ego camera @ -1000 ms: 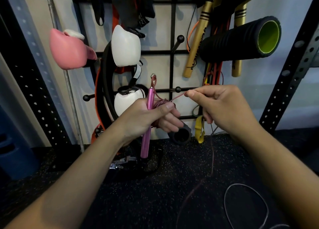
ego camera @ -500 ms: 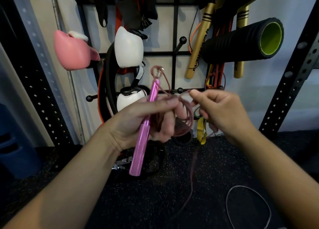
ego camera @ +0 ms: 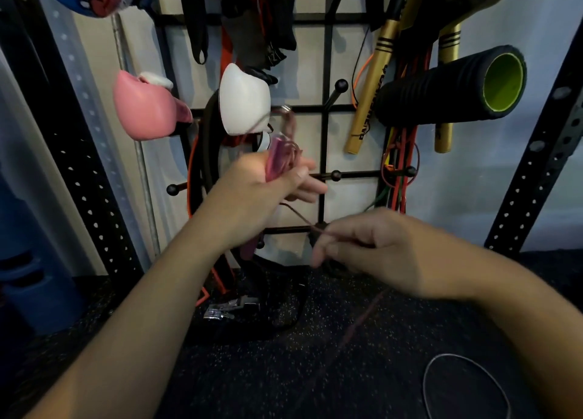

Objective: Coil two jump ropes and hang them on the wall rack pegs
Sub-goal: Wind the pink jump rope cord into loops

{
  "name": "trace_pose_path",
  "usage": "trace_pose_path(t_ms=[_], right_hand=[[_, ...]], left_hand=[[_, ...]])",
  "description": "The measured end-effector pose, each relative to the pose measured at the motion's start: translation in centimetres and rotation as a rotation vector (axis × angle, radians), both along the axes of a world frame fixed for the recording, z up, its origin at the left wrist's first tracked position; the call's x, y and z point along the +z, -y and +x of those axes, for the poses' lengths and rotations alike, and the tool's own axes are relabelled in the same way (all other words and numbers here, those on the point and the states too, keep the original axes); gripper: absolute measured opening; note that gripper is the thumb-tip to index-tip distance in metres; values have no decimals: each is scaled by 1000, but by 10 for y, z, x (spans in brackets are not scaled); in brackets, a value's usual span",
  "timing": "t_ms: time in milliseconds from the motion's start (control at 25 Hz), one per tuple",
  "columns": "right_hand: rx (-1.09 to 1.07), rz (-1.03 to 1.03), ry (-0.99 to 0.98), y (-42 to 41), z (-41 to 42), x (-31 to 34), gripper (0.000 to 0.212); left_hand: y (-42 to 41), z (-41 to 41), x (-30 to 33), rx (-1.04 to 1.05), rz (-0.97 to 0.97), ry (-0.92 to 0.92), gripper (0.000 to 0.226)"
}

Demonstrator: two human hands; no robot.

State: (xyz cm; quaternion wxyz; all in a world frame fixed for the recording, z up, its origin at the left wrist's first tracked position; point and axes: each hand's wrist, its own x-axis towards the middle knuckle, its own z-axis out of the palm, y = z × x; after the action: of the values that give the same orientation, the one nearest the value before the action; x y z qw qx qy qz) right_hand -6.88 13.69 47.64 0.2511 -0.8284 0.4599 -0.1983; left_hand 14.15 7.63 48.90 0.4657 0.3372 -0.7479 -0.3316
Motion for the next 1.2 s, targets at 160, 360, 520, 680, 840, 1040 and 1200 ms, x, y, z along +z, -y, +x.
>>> trace_pose_path(t_ms=[160, 360, 520, 680, 840, 1040, 1200], right_hand=[[-50, -151, 105, -5, -8, 15, 21], [-320, -300, 488, 1, -22, 20, 23], [-294, 90, 574, 8, -29, 12, 30], [-215, 50, 797, 15, -35, 13, 22], [-527, -350, 729, 16, -22, 3, 24], [-484, -309, 477, 24, -24, -2, 34], [-352, -318, 659, 26, -29, 0, 27]], left_hand=[[-2, -3, -7, -98, 119, 149, 27], [-16, -13, -8, -238, 158, 220, 44], [-10, -17, -12, -180, 160, 61, 37], [-10, -21, -17, -253, 250, -16, 35], [-10, -25, -23, -272, 232, 37, 33], [-10, -24, -23, -331, 304, -50, 36], [-6, -22, -28, -356, 333, -121, 43]])
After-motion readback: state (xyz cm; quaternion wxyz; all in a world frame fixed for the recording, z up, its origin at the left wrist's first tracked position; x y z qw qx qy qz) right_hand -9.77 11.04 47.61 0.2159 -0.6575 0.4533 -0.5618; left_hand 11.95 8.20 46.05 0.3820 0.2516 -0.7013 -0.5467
